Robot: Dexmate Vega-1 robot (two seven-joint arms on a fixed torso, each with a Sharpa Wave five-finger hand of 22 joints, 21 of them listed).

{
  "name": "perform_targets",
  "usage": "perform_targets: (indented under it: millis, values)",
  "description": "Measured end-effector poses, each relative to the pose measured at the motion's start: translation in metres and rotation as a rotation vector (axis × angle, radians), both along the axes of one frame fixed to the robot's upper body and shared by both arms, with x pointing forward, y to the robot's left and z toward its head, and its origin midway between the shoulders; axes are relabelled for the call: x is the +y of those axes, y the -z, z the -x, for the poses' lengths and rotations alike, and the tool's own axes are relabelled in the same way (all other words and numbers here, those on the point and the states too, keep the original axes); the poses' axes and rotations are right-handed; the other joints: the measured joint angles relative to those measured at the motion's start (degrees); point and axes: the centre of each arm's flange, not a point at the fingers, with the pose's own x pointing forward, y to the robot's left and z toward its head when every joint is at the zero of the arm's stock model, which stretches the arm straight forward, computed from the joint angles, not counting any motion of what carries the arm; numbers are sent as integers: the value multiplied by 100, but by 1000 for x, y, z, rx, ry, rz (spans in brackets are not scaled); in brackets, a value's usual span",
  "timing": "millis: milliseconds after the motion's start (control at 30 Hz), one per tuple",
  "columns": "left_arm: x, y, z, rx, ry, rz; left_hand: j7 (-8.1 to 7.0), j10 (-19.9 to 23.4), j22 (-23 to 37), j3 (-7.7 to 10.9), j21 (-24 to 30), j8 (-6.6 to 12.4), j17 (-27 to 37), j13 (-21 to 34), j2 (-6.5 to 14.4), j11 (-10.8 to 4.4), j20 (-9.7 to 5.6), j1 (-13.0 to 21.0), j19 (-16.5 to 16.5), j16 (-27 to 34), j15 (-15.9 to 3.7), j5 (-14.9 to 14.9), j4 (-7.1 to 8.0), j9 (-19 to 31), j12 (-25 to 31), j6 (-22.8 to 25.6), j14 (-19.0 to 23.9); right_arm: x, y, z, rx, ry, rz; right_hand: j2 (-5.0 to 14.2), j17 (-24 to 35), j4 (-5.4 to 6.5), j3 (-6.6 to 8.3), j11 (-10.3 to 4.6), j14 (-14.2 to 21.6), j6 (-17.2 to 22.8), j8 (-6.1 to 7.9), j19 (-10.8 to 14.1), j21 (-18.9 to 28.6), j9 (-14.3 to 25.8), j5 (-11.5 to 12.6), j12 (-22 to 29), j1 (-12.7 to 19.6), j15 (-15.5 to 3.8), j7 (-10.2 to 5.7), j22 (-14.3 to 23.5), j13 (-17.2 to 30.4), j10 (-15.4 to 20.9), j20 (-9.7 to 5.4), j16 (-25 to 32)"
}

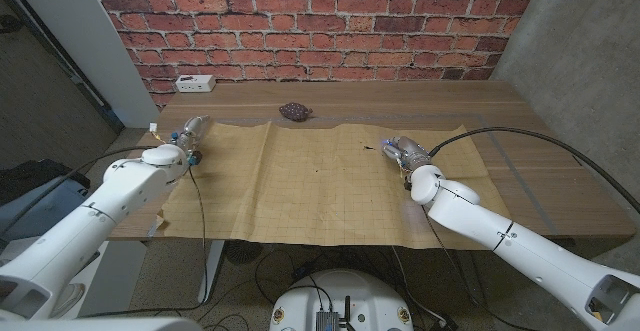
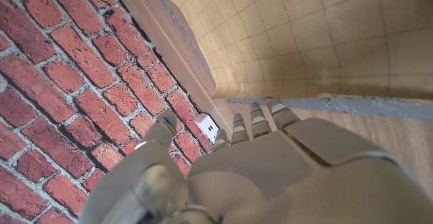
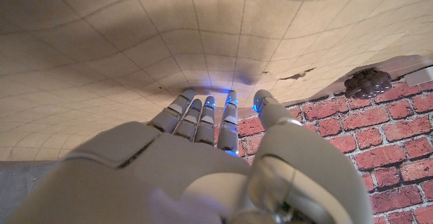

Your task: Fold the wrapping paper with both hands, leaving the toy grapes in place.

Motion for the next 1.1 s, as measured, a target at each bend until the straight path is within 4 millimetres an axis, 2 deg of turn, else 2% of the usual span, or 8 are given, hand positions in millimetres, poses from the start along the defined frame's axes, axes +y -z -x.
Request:
perform_targets:
  millis: [100, 267, 400, 500, 733, 867, 1033, 1100]
  values:
    - [0, 6, -4, -17, 22, 60, 19, -55, -15, 11, 38, 0, 0, 0, 17, 55, 44, 43, 200, 0, 5, -40, -74, -15, 0, -17, 57, 0, 0, 0, 0, 1, 0, 0, 0, 0, 0, 0, 0, 0, 0, 0, 14, 0, 0, 0, 0, 0, 0, 0, 0, 0, 0, 0]
    - [-7, 7, -9, -73, 99, 164, 19, -172, -11, 4, 175, 29, 0, -1, 24, 91, 229, 126, 664, 0, 99, -39, -190, -15, 0, -17, 153, -2, 0, -1, 0, 2, -3, 8, 0, 0, 0, 0, 0, 0, 0, 23, 16, 0, -22, 0, 53, 0, 0, 0, 0, 0, -22, 0]
    - [-9, 10, -11, -92, 133, 223, -1, -215, -14, 29, 265, 51, 1, -1, -36, 93, 458, 308, 1017, 7, 99, -39, -394, -15, 0, -36, 338, -2, -1, -2, -2, 2, -4, 8, 0, 0, 0, 0, 0, 0, 0, 32, 16, 0, -22, 0, 53, 0, 0, -1, 0, -1, -32, 0]
    - [-12, 11, -12, -104, 162, 275, 1, -117, -32, 85, 309, 74, 1, -1, -52, 66, 459, 556, 1252, 69, -8, -16, -562, -11, 74, -35, 629, -2, -1, -3, -5, -1, -5, 8, 0, 0, 0, 0, 0, 0, 0, 32, 16, 0, -22, 0, 53, 0, 0, -3, 0, -1, -32, 0]
    - [-13, 6, -10, -120, 191, 356, 206, 489, 64, 216, 530, 178, 43, 28, -49, 30, 44, 1314, 1804, 255, -316, 12, -707, 2, 264, -34, 1643, -2, -3, -5, -11, -6, -8, 8, 0, 0, 0, 31, 21, -1, 0, 32, 15, 0, -22, 0, 52, -21, 0, -4, -1, 30, -31, 0]
    - [-13, 7, -10, -91, 195, 411, 283, 703, 126, 216, 797, 223, 80, 27, -99, 19, -91, 1779, 2271, 358, -457, 12, -706, 2, 280, -18, 2250, -2, -4, -7, -15, -10, -11, 8, -1, 0, 0, 31, 53, -1, -32, 55, 13, 0, -22, 0, 52, -10, 0, -3, -1, 30, -53, 0]
    - [-13, 2, -10, -83, 205, 444, 309, 1183, 286, -49, 1298, 285, 328, 27, -107, -20, -355, 2123, 2875, 800, -814, 12, -643, 1, 411, 453, 3355, -1, -5, -8, -21, -15, -14, 9, 0, 0, 0, 31, 52, -1, -32, 65, 12, 0, -22, 0, 52, -10, 0, 0, -1, 30, -61, 0]
    - [-12, -1, -10, -79, 210, 454, 320, 1466, 422, -161, 1514, 295, 508, 27, -111, -38, -442, 2241, 2962, 1051, -922, 12, -644, 1, 472, 677, 3744, -1, -5, -8, -23, -16, -16, 6, 3, 12, -12, 51, 52, -1, -32, 65, 12, 0, -22, 0, 54, -10, 0, 1, -1, 51, -60, 22]
